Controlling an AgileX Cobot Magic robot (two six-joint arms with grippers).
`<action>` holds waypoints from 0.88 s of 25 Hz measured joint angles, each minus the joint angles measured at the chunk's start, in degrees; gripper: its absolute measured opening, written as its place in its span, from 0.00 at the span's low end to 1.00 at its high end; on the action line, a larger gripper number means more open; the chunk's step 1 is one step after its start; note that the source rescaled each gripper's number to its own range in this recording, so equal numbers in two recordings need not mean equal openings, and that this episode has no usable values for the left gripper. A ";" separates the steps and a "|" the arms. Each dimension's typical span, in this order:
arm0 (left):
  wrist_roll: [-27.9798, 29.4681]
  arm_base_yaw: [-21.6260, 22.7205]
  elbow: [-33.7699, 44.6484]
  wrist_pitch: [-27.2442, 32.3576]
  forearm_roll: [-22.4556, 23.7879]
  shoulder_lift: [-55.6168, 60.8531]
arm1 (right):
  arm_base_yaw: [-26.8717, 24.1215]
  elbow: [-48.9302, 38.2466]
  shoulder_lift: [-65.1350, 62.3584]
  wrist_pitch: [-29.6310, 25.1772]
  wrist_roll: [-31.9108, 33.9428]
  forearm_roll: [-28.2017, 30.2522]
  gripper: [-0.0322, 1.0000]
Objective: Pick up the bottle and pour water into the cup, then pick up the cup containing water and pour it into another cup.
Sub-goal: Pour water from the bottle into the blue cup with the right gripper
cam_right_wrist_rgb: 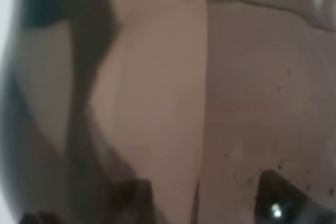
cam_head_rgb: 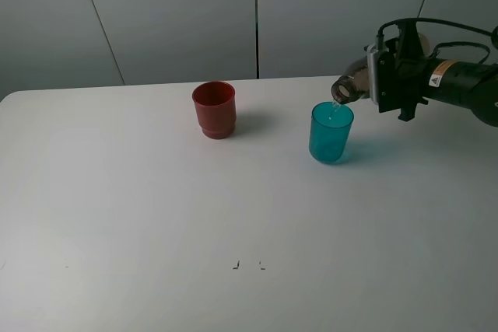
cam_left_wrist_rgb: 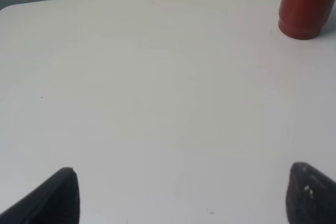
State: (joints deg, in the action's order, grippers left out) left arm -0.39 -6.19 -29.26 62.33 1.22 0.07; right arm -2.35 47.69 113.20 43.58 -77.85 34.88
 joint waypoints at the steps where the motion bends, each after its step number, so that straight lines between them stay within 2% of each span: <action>1: 0.00 0.00 0.00 0.00 0.00 0.00 | 0.00 0.00 0.00 0.00 -0.43 0.00 0.03; 22: 0.39 0.00 0.00 0.00 0.00 0.00 | 0.00 0.00 0.00 0.22 -4.22 -2.46 0.03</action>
State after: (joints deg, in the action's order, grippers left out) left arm 0.00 -6.19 -29.26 62.33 1.22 0.07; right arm -2.35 47.69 113.20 43.80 -82.07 32.42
